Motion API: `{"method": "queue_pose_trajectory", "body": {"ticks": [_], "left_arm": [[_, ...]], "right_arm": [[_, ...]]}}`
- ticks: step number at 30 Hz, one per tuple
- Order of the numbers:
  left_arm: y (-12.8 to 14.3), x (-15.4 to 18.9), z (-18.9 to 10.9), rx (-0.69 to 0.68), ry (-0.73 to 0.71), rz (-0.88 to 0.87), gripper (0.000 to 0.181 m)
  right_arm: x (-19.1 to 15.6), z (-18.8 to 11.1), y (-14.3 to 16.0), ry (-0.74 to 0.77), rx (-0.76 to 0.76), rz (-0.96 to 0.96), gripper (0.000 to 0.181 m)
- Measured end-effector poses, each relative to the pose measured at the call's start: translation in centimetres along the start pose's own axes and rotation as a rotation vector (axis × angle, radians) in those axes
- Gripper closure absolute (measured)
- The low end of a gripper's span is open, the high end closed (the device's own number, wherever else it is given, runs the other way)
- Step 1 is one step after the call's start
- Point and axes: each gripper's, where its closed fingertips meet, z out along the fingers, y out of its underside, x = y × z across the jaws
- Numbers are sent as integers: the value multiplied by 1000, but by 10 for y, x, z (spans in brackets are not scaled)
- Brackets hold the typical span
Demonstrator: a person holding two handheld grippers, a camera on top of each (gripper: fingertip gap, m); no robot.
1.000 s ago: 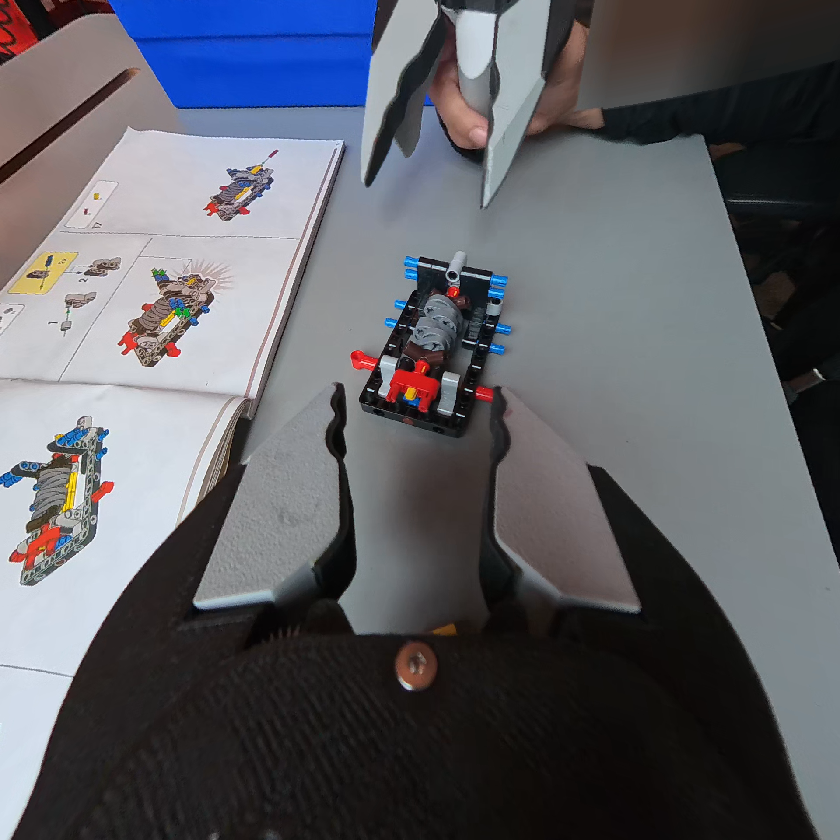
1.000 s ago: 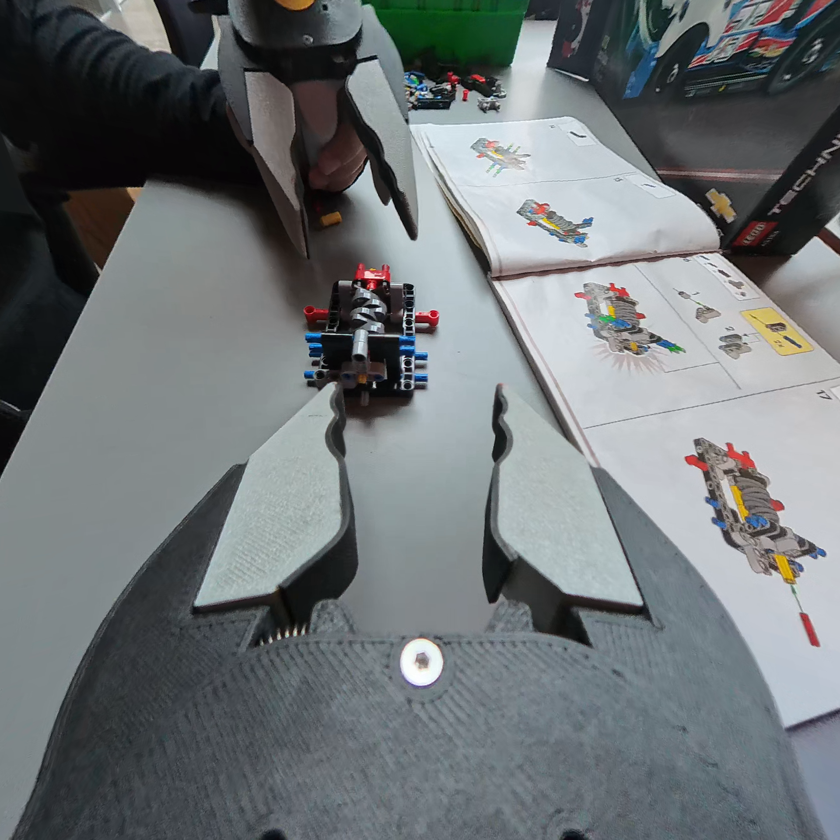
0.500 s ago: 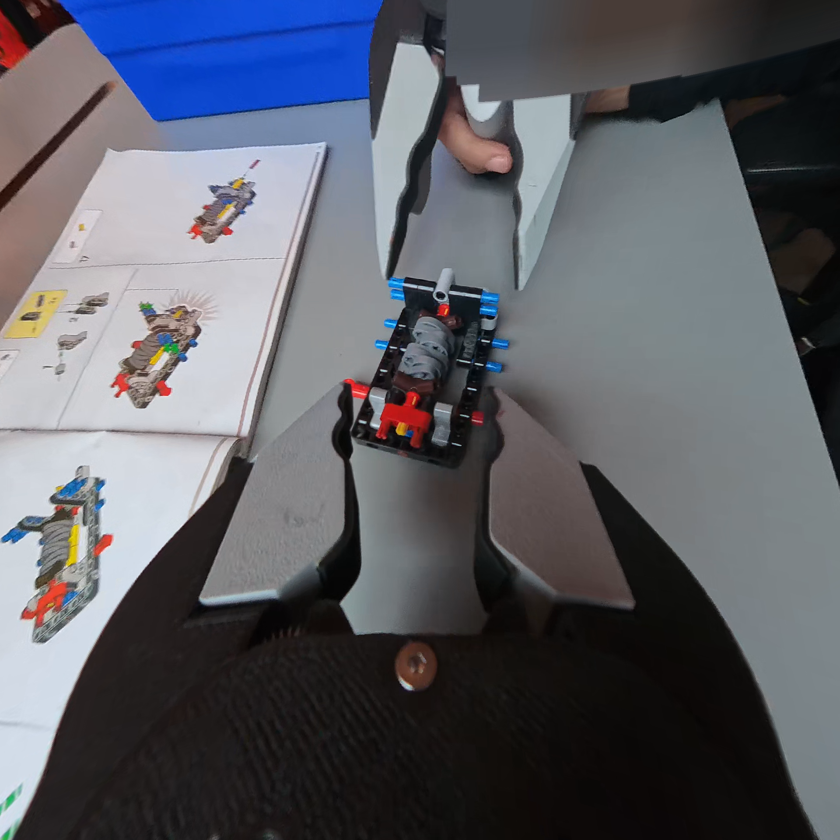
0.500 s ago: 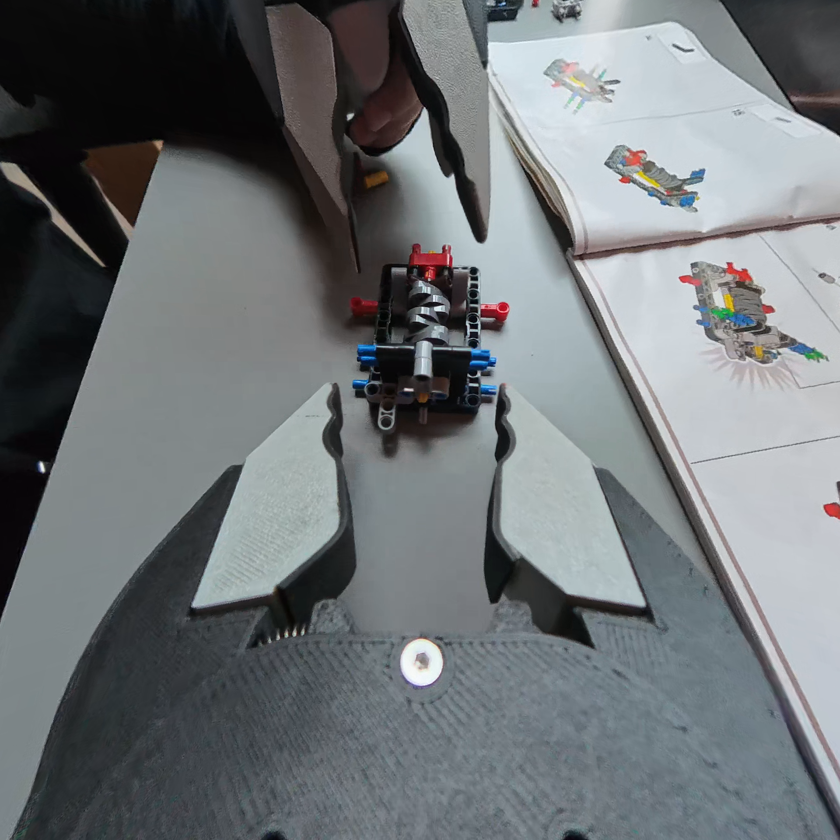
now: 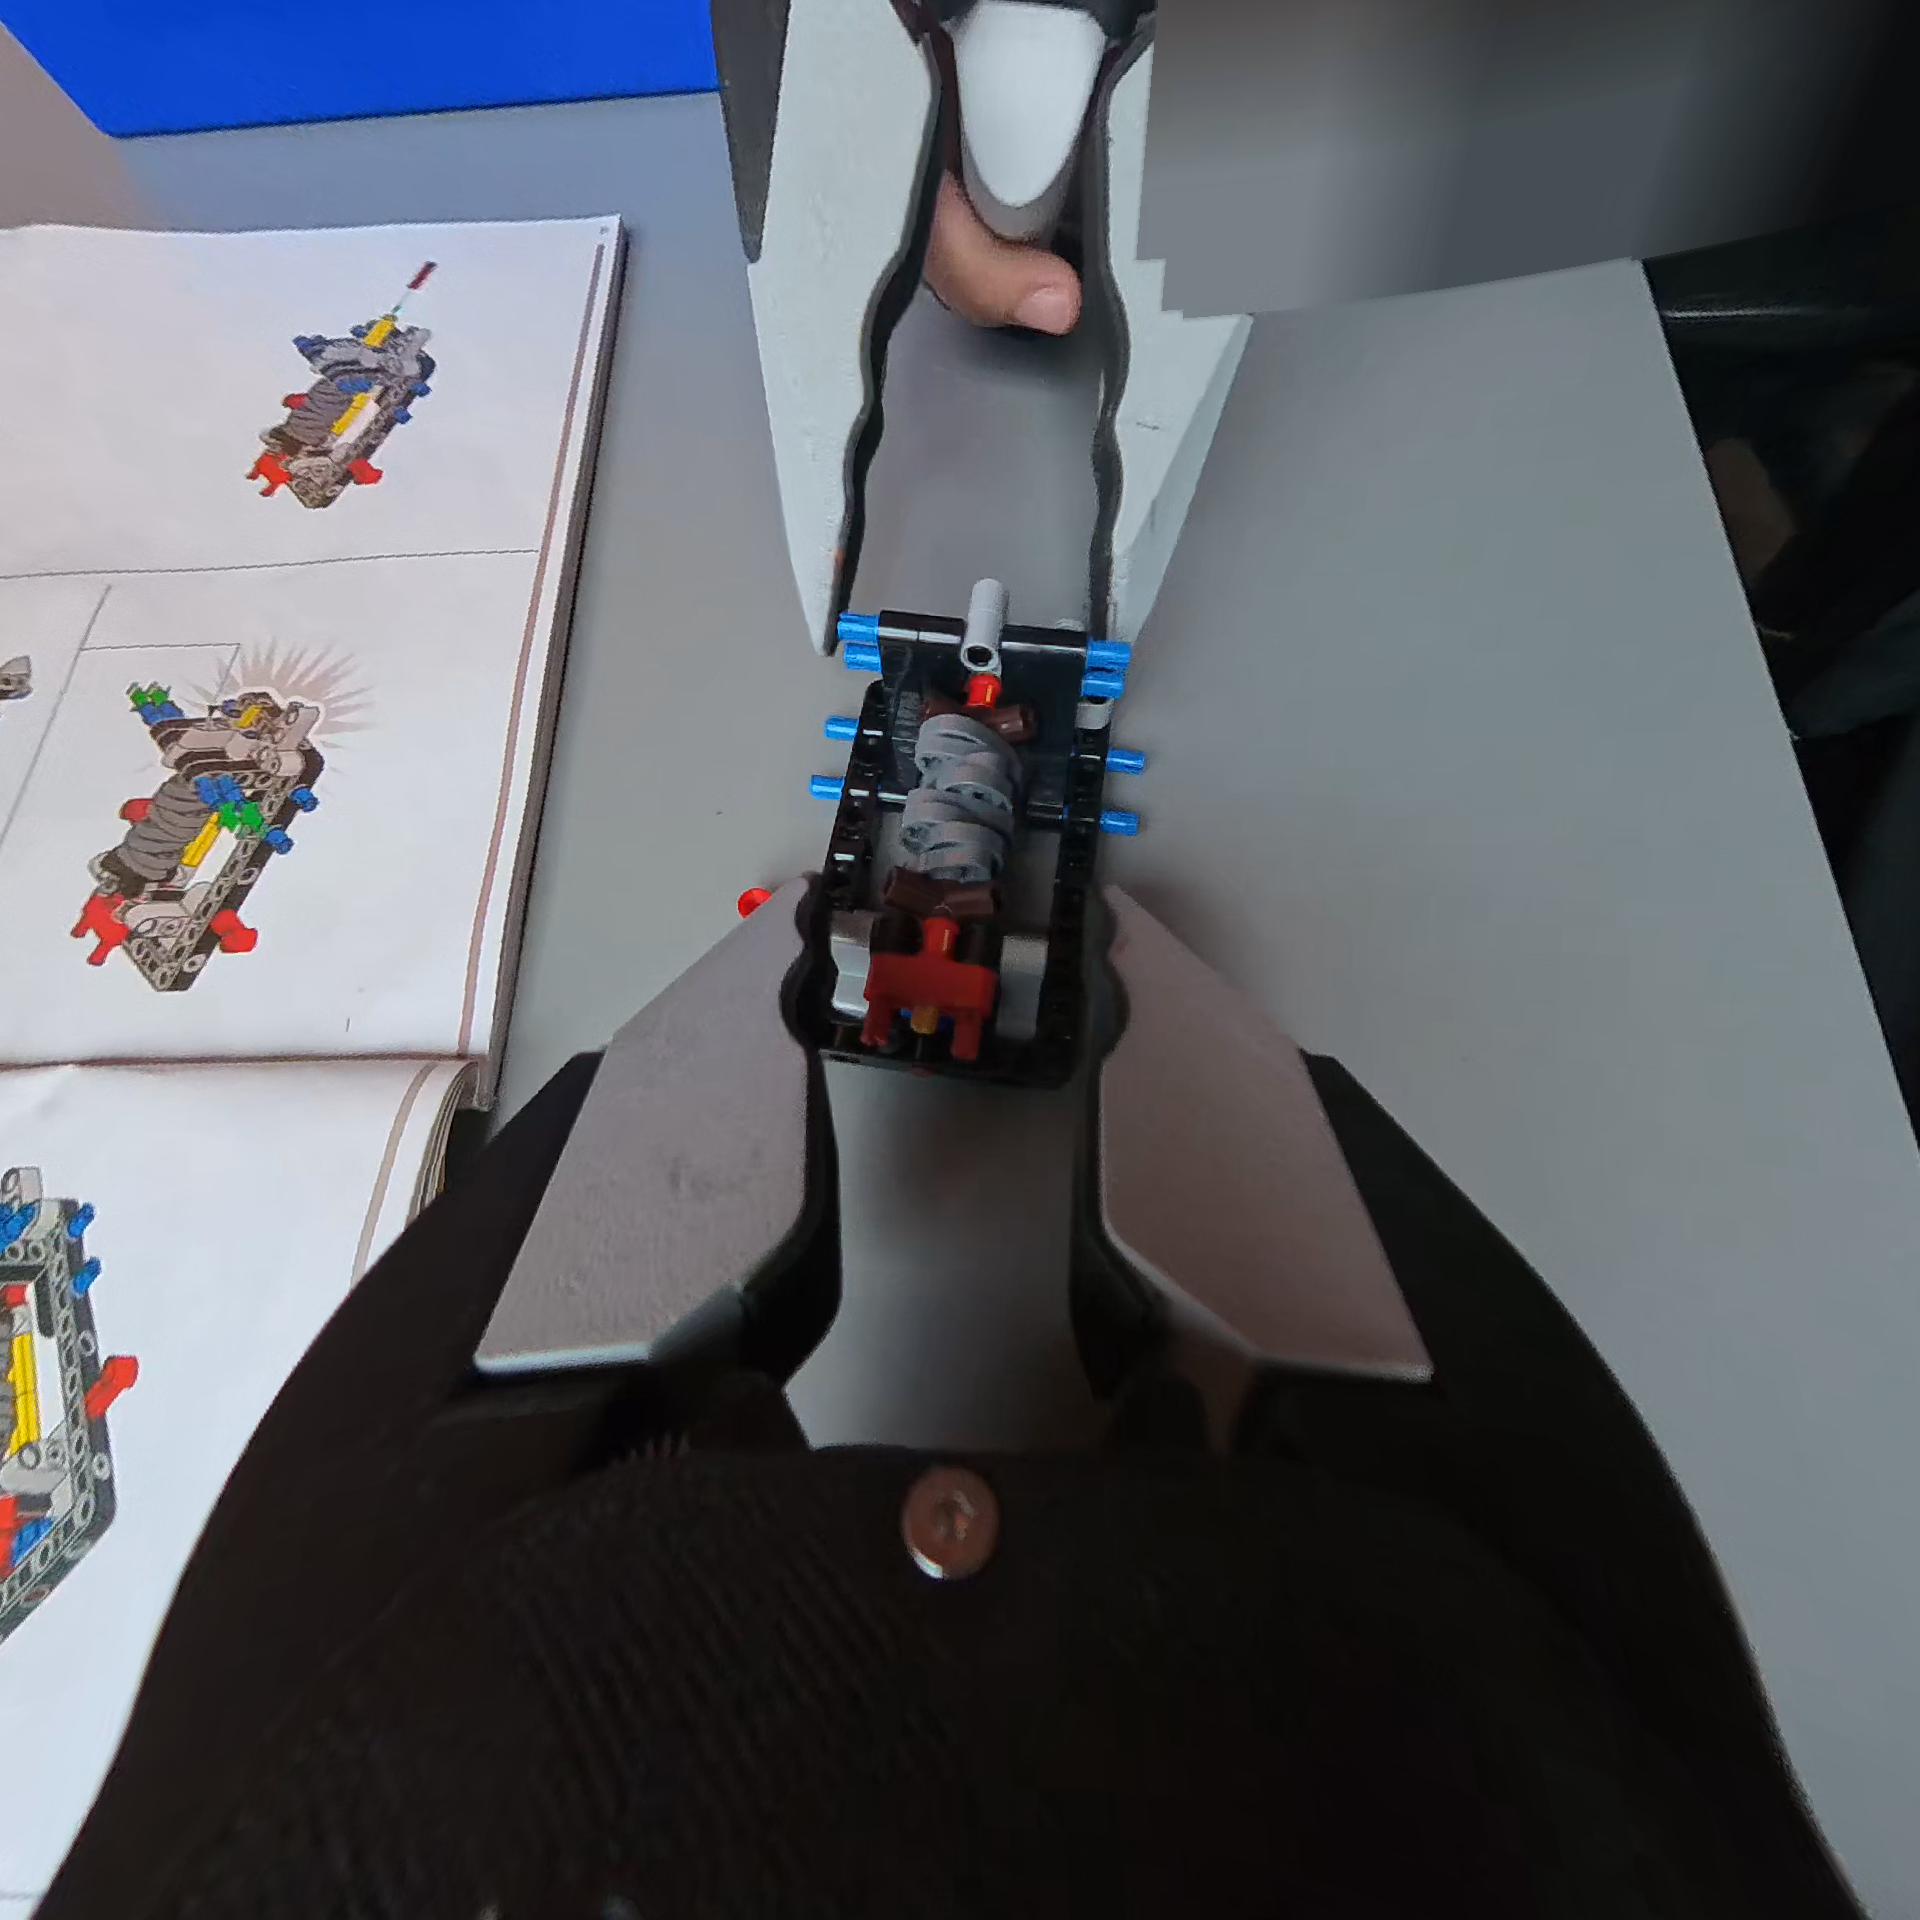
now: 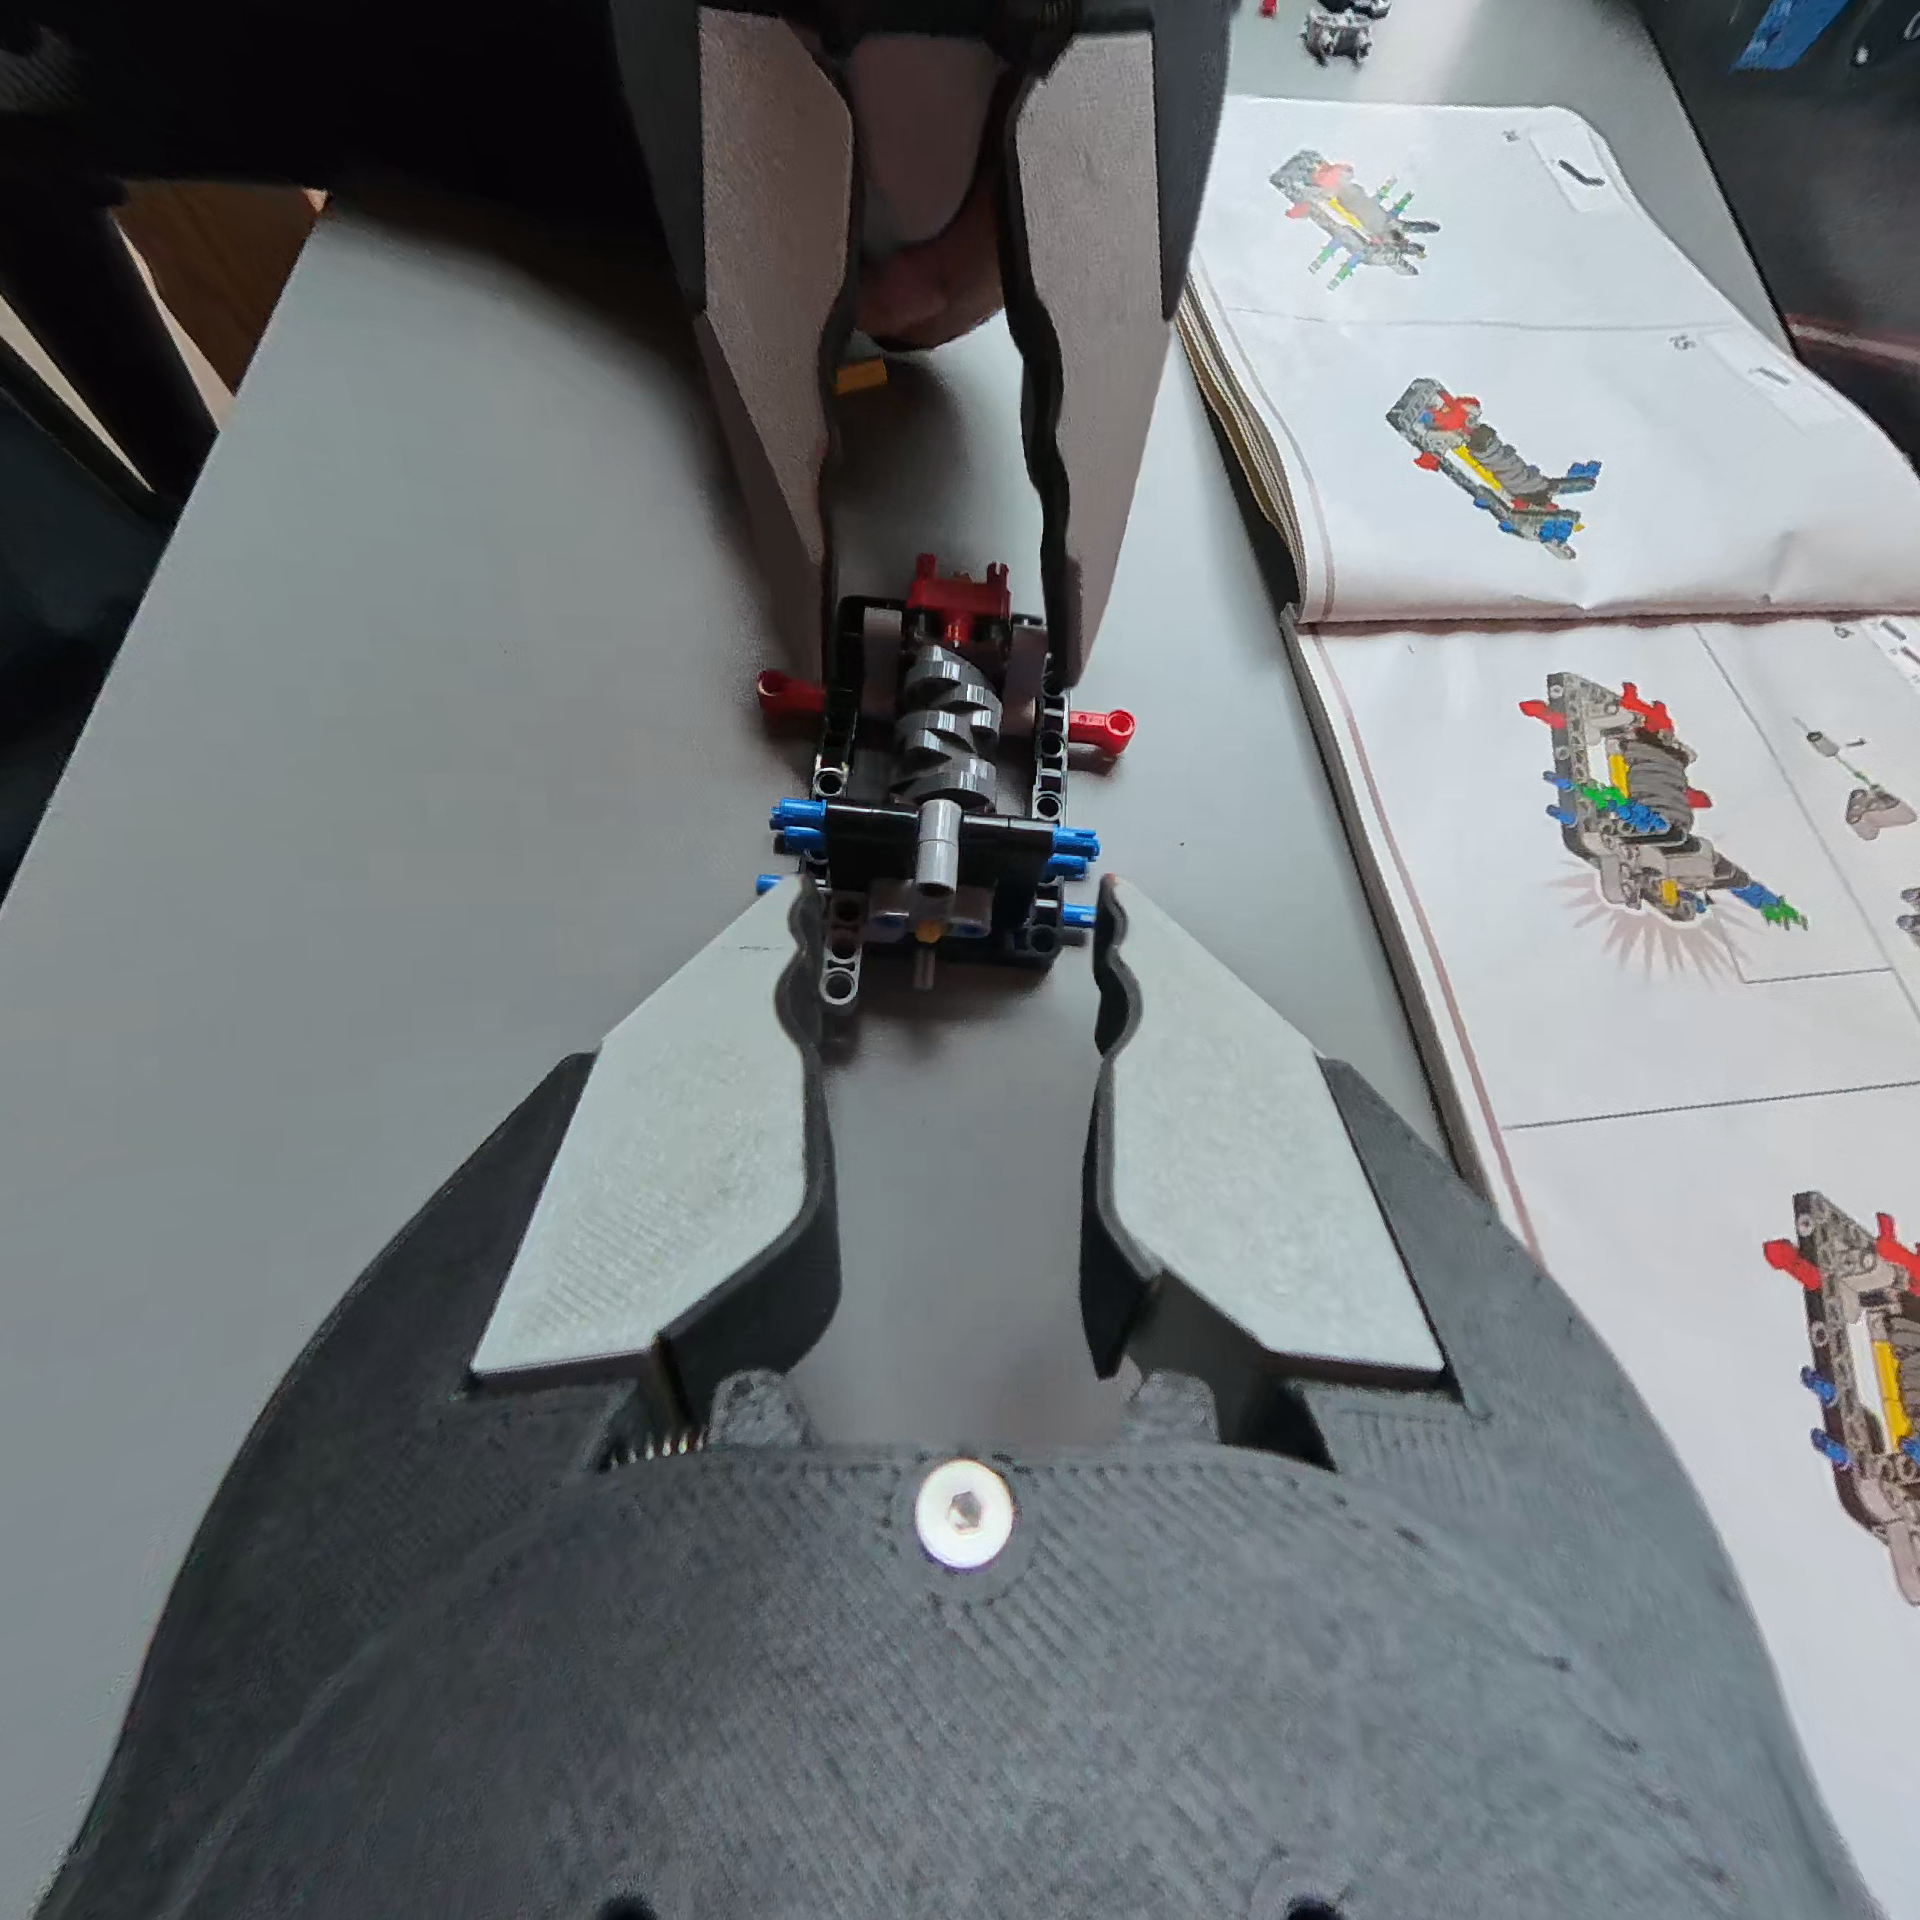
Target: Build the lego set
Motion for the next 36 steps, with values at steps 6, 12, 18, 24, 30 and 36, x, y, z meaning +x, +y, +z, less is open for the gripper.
{"method": "queue_pose_trajectory", "body": {"ticks": [6, 12, 18, 24, 30, 36], "left_arm": [[5, -3, 9, -40, 47, -14, 138], [6, -3, 9, -34, 41, -16, 139], [6, -2, 9, -33, 43, -20, 139], [7, 0, 7, -33, 39, -16, 139], [8, 2, 6, -30, 30, 23, 139], [8, 0, 6, -30, 25, 13, 139]], "right_arm": [[0, 5, -2, -42, -4, -48, 134], [-1, 6, -3, -82, 0, -29, 135], [-2, 7, -3, -96, -3, -4, 136], [-4, 8, -3, -101, -3, -2, 136], [-10, 6, -3, -108, -6, -19, 121], [-12, 5, -1, -76, -14, 13, 115]]}}
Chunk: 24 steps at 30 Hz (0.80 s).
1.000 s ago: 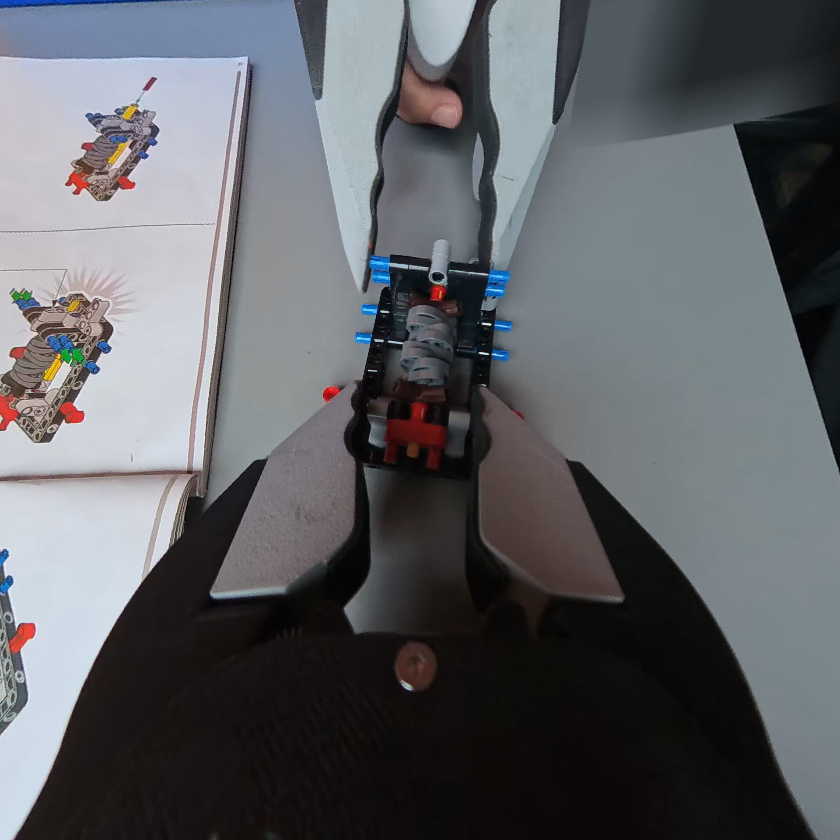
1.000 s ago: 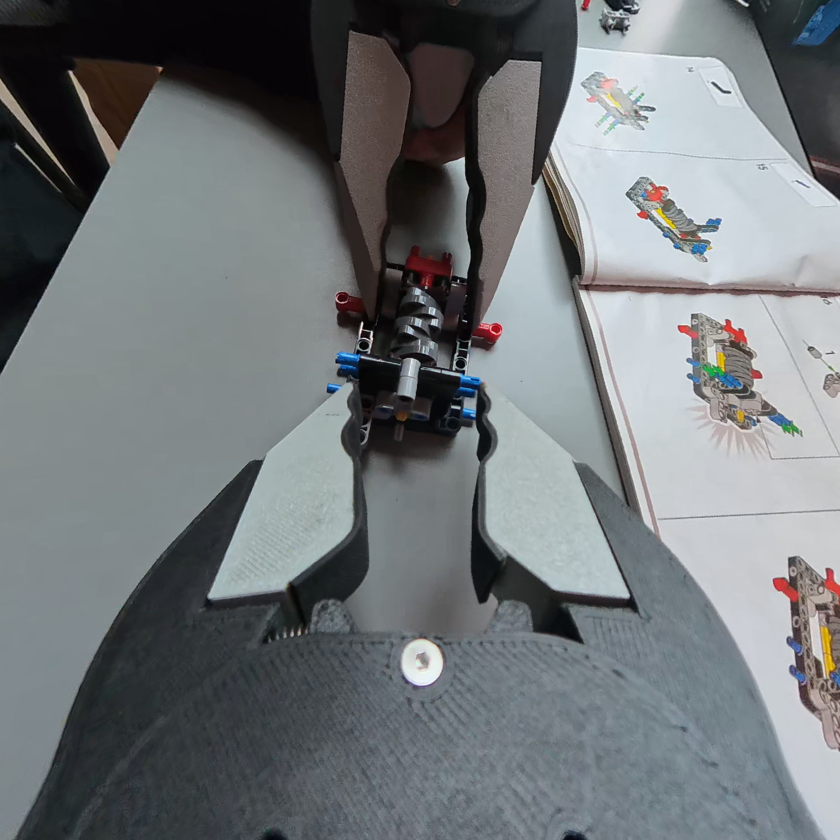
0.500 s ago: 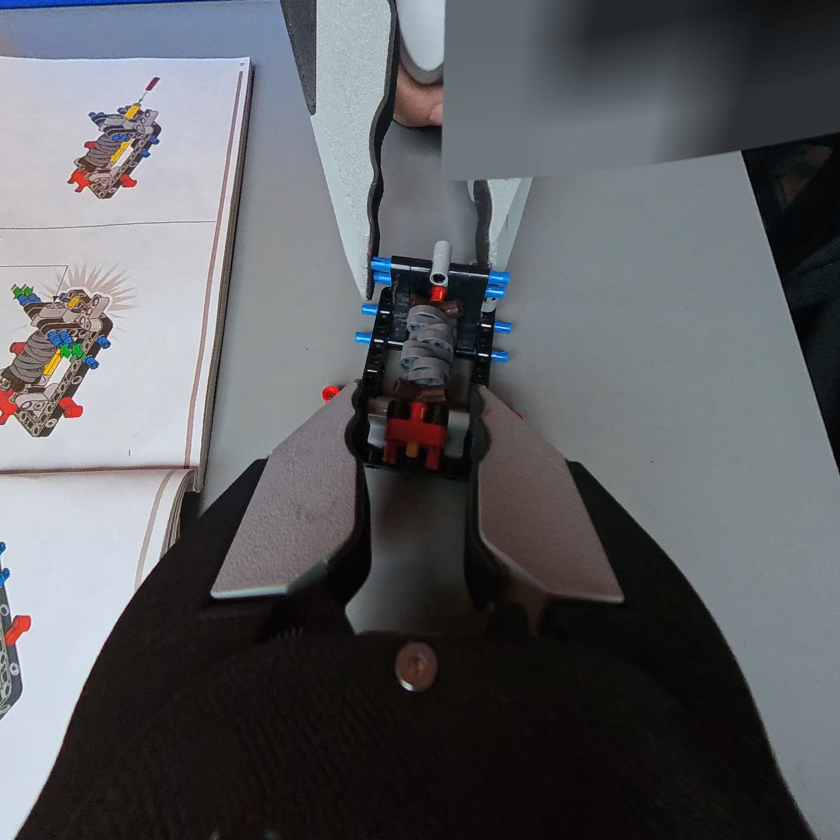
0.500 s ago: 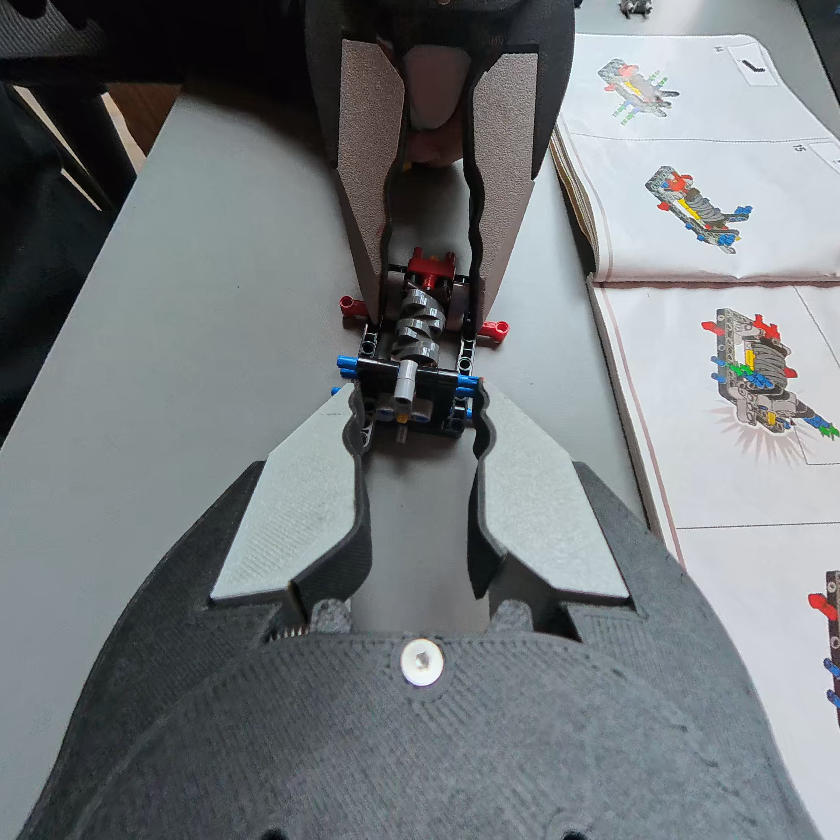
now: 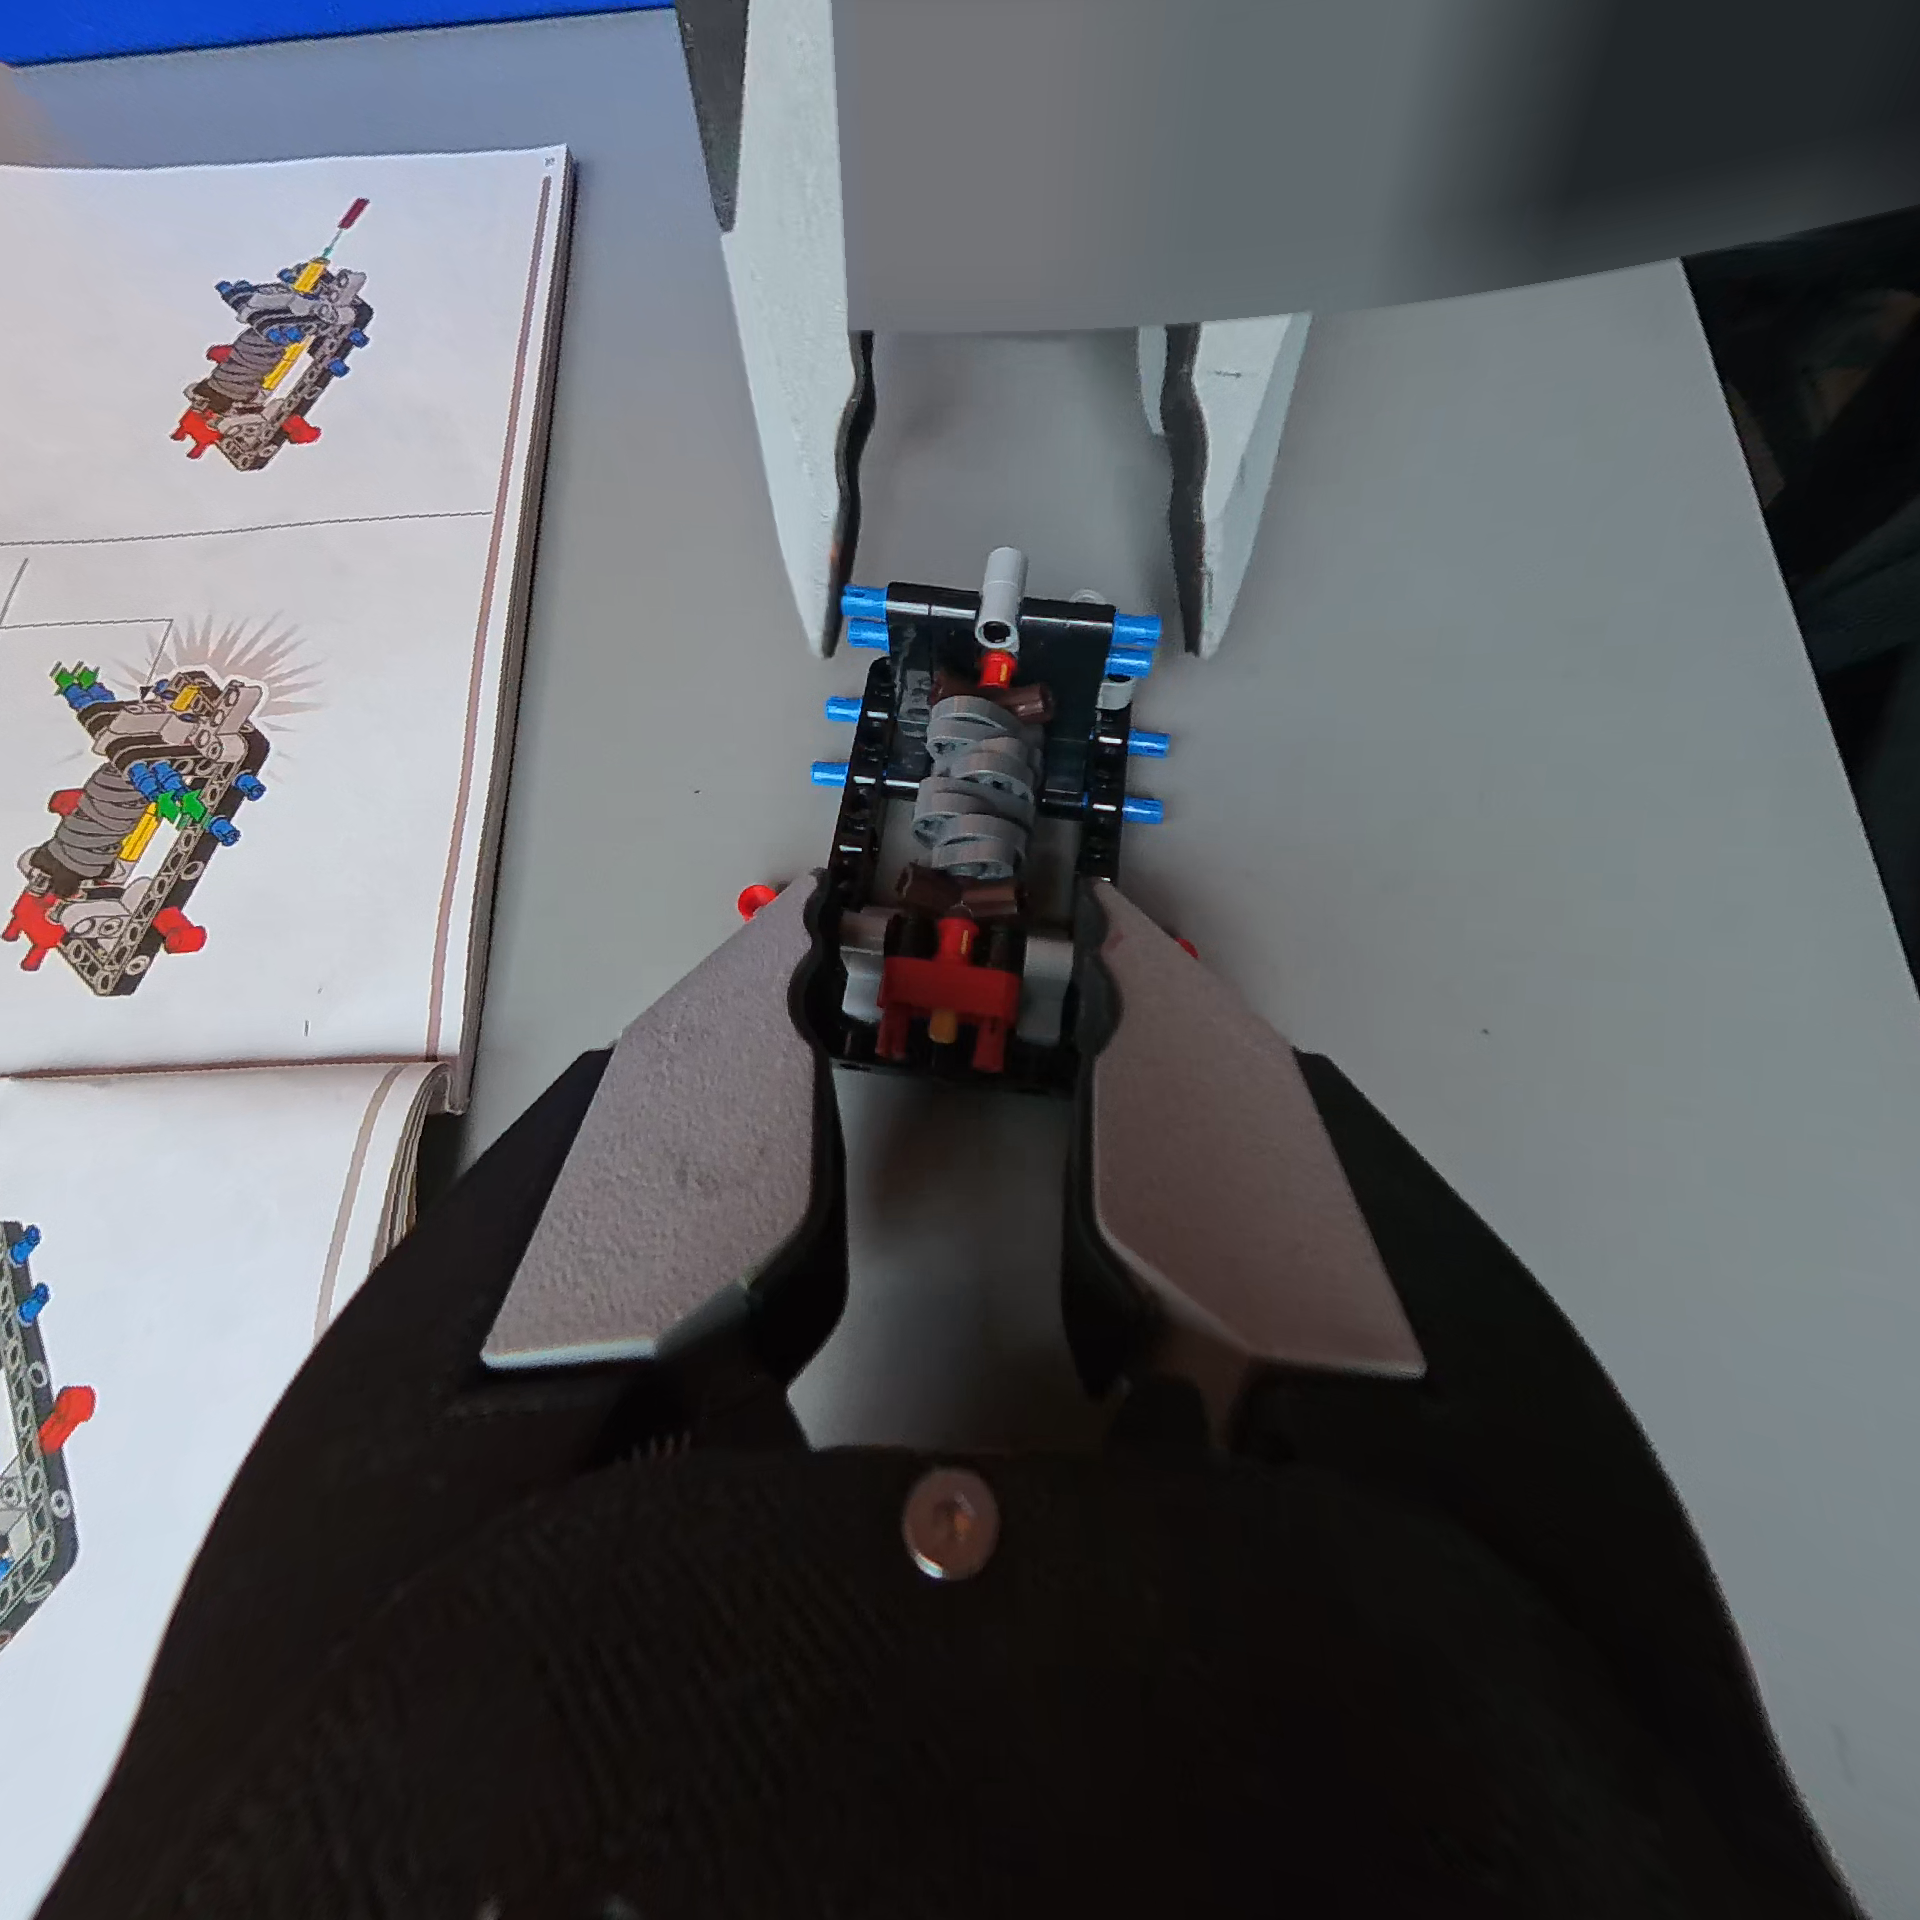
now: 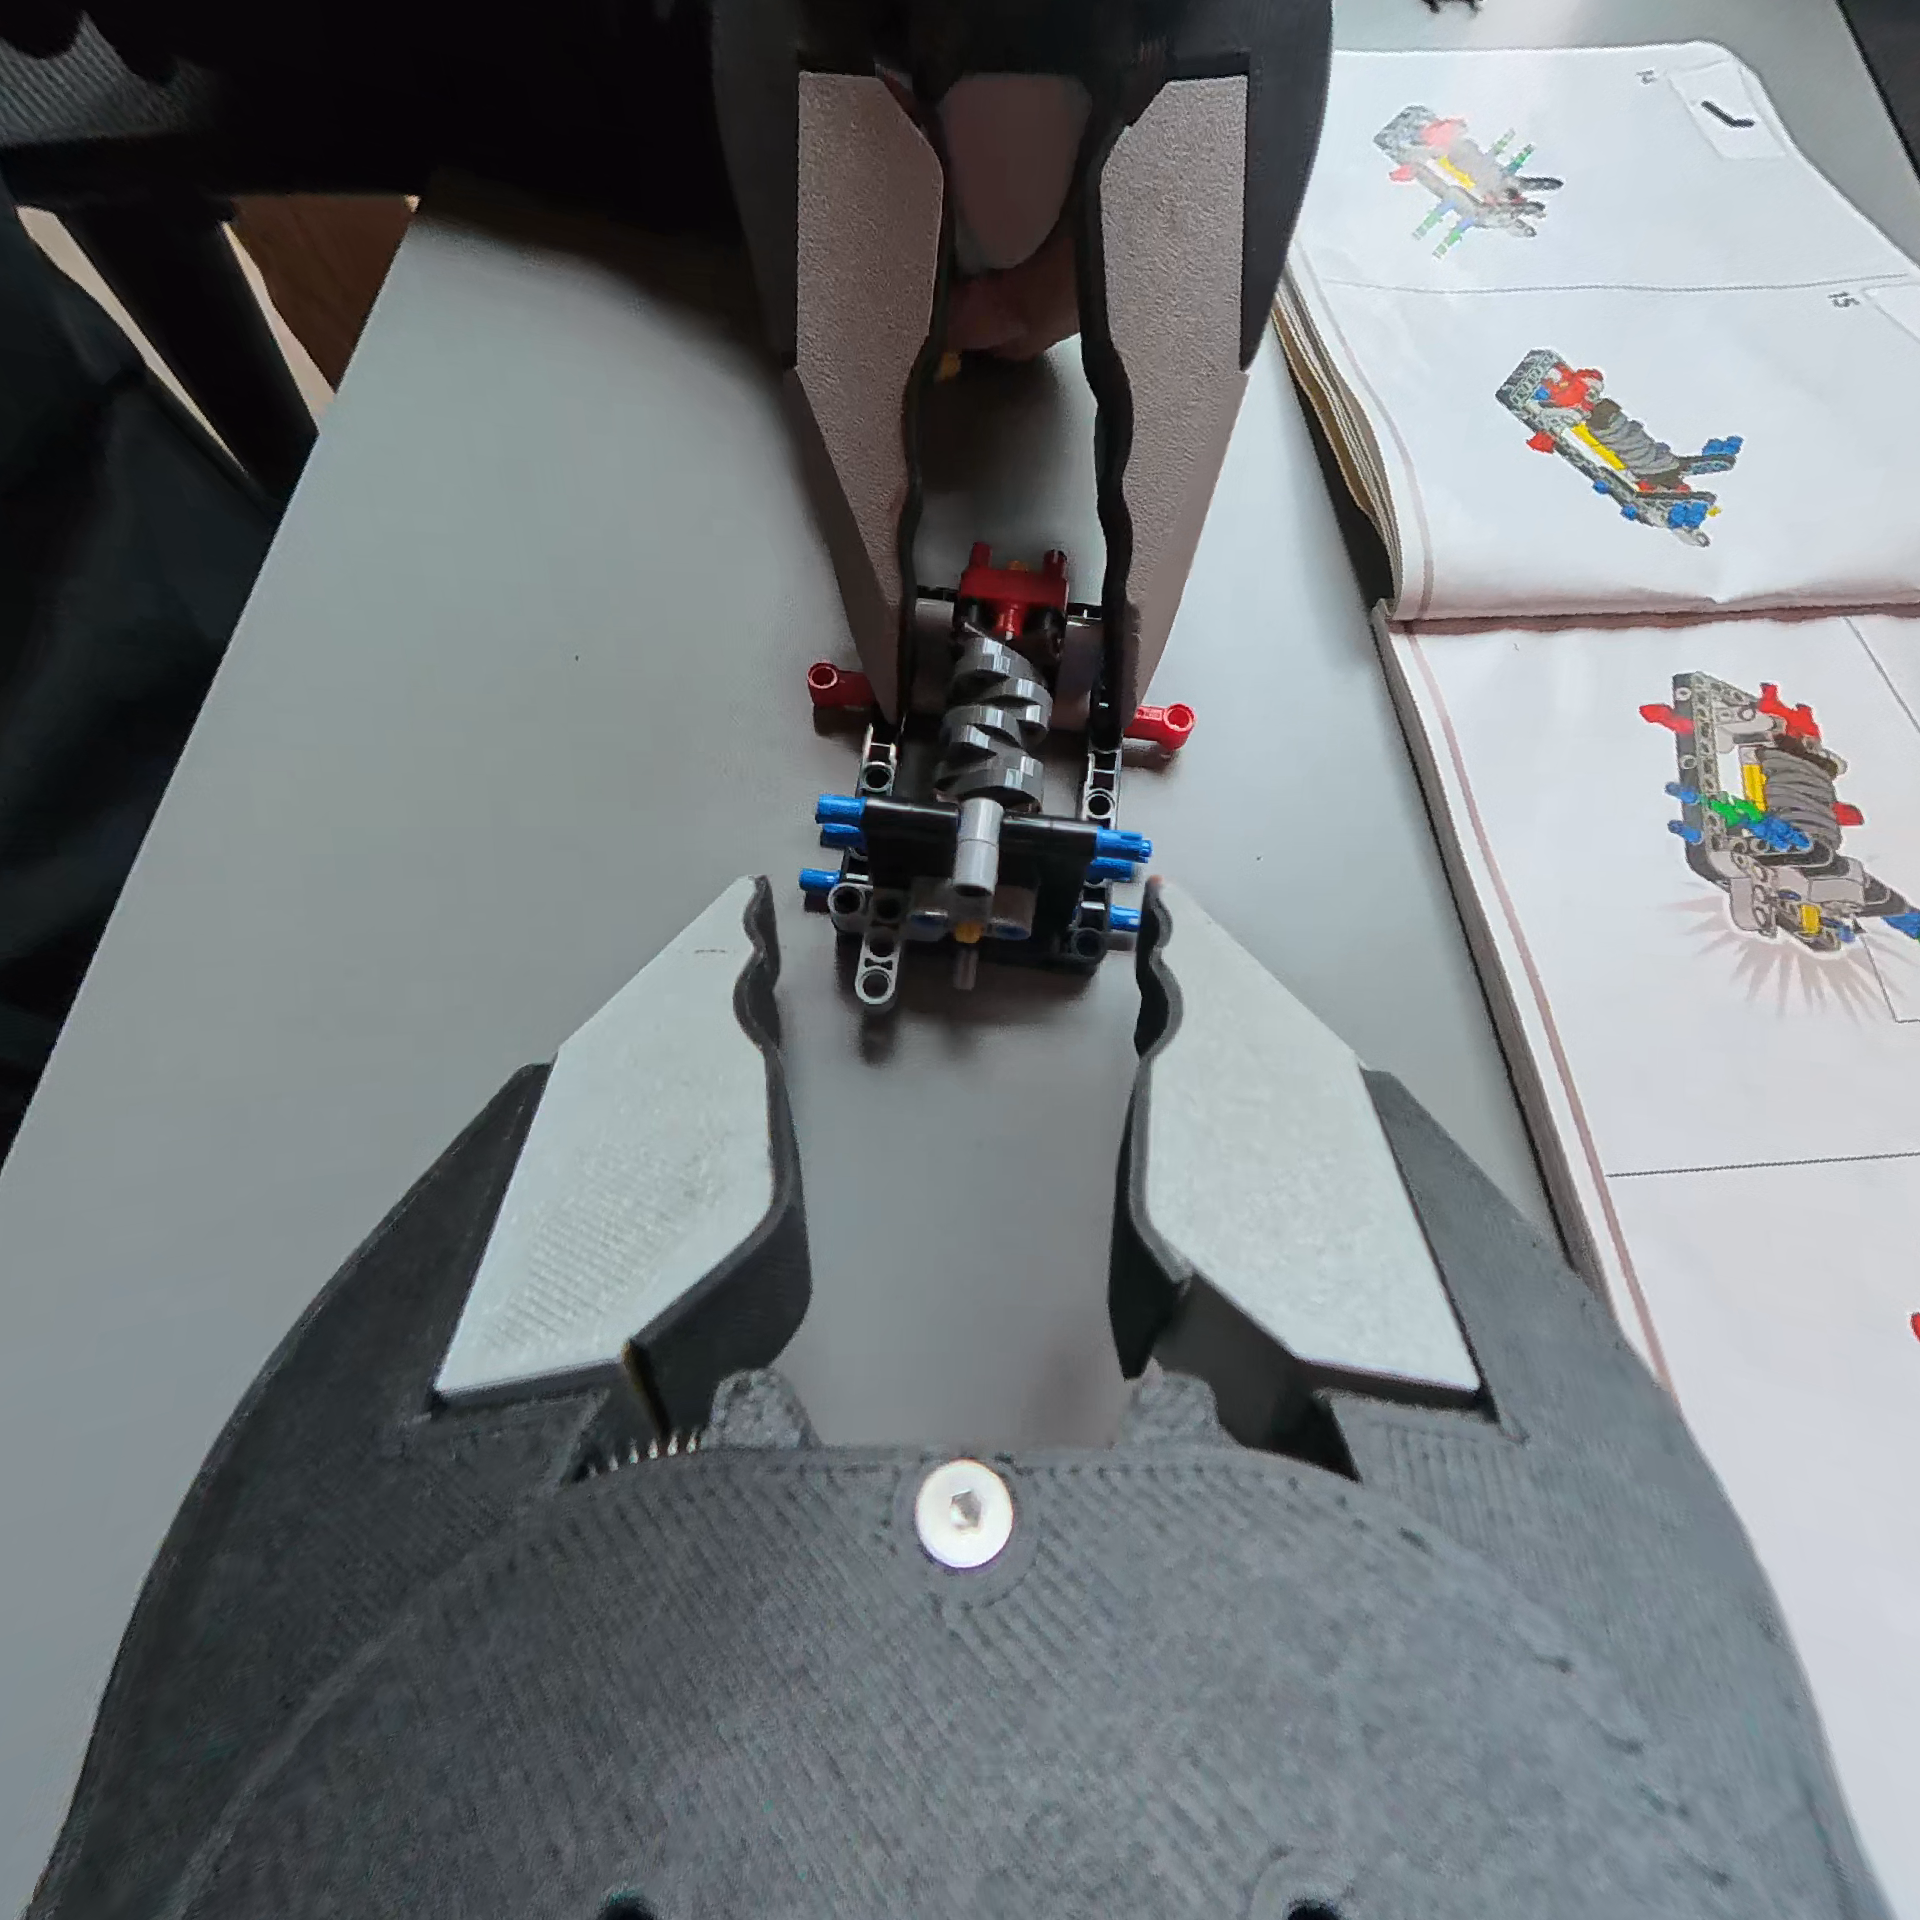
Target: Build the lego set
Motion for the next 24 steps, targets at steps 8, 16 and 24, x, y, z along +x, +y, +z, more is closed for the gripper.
{"method": "queue_pose_trajectory", "body": {"ticks": [8, 16, 24], "left_arm": [[0, -2, 0, 0, -6, -16, 139], [0, -3, 0, -3, -1, -55, 139], [-2, 2, 1, -29, -35, 7, 139]], "right_arm": [[10, 5, 0, 40, -19, 76, 135], [14, -13, 11, -6, -7, 69, 119], [8, -12, 12, -13, -18, 70, 105]]}}
